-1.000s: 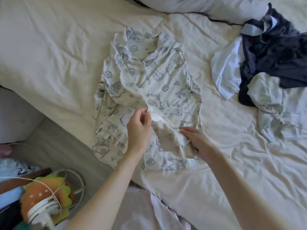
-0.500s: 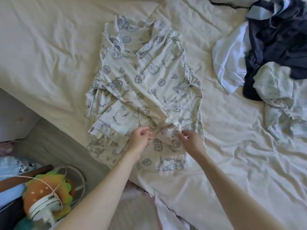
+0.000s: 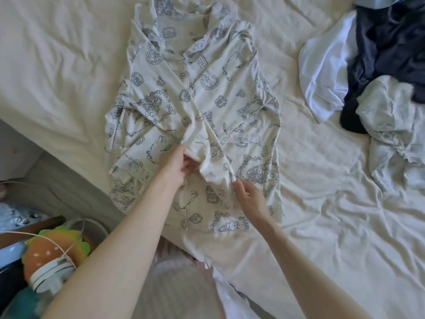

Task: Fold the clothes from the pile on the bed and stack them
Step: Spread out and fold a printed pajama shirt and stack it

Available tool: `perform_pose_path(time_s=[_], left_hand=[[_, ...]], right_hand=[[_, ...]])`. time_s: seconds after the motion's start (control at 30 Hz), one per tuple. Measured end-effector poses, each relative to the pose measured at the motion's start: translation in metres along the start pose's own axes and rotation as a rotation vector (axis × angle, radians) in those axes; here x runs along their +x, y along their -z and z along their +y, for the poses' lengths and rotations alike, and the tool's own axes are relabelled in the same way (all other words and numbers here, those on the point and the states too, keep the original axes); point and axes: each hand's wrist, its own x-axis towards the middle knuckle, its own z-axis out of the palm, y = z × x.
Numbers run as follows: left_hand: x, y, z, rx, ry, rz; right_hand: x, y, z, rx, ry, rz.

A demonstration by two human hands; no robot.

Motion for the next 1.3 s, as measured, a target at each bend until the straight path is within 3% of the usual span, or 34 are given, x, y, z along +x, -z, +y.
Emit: perform_pose_path(time_s=[0.17, 0.3, 0.4, 0.5, 0.6, 0.7, 0.8, 0.9, 0.97, 1.13, 1.3], left_hand=[[-0.008, 0.027, -0.012, -0.032, -0.085, -0.039], [-0.012, 0.023, -0.022, 0.028, 0.085, -0.2], [-0.014, 0.017, -0.033, 0.101, 0.068, -0.148], [-0.013, 0.022, -0.035, -0.058, 0.014, -0.109], [-0.017, 0.024, -0.042, -0.182, 0.032, -0.151], [-0.023, 0.013, -0.051, -0.218, 0.07, -0.238], [-0.025, 0.0, -0.052, -0.197, -0.012, -0.25], [-0.026, -0.008, -0.053, -0.083, -0.096, -0.321], [-0.029, -0.013, -0.055, 0.036, -0.055, -0.337], [-0.032, -0.017, -0.07, 0.198, 0.026, -0.194], [-0.034, -0.013, -0.074, 0.01, 0.045, -0.233]], right_hand=[[0.007, -0.009, 0.001, 0.018, -0.086, 0.074], [0.011, -0.012, 0.0, -0.062, -0.085, 0.066], [0.01, 0.005, -0.003, 0.093, -0.072, 0.061], [0.013, 0.04, -0.007, 0.37, -0.035, 0.143], [0.018, 0.059, -0.009, 0.366, -0.039, 0.162], [0.022, 0.058, -0.016, 0.29, -0.095, 0.077], [0.02, 0.055, -0.021, 0.322, -0.181, -0.078], [0.017, 0.055, -0.015, 0.229, -0.258, -0.088], [0.017, 0.055, -0.011, 0.243, -0.273, -0.1], [0.025, 0.066, -0.008, 0.275, -0.196, 0.046], [0.03, 0.085, -0.014, 0.221, -0.024, 0.148]])
